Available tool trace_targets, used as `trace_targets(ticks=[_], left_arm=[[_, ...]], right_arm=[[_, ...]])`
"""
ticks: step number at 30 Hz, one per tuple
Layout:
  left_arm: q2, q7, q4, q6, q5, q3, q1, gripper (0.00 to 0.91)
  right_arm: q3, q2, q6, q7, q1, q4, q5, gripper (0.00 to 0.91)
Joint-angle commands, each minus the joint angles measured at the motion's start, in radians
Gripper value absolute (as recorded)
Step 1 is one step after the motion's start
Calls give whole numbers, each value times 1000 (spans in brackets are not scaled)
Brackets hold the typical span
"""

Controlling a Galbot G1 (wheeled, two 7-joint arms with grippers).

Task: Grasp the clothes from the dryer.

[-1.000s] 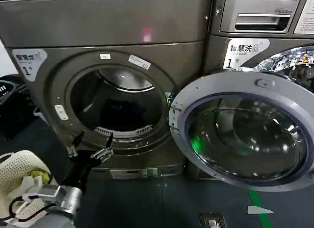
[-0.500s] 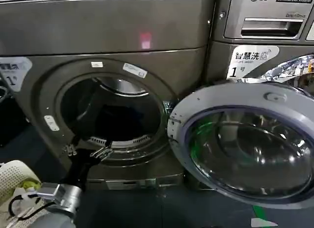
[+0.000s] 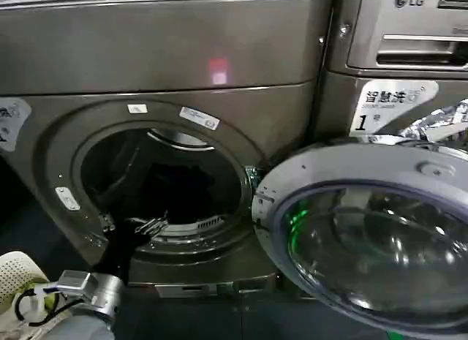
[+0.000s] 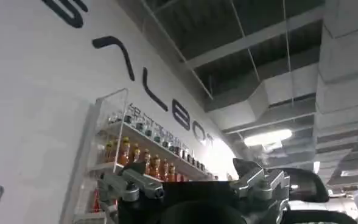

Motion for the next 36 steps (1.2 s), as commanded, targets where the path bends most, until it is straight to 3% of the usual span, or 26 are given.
trace_targets(ticks=[1,18,27,36], left_arm=[[0,0,-1,-1,0,1,3,907],[4,0,77,-8,-23,-5,-74,907],[19,-3,440,-54,-37,32,-389,907],[71,18,837,-55,-36,85,-743,907]], right_arm=[[4,2,1,0,-2,2,2,907],[42,9,-8,8,-17,7,-1,907],[86,13,-23,29,-43,6,-7,907],[118,17,-25,15,-62,5,-26,907]])
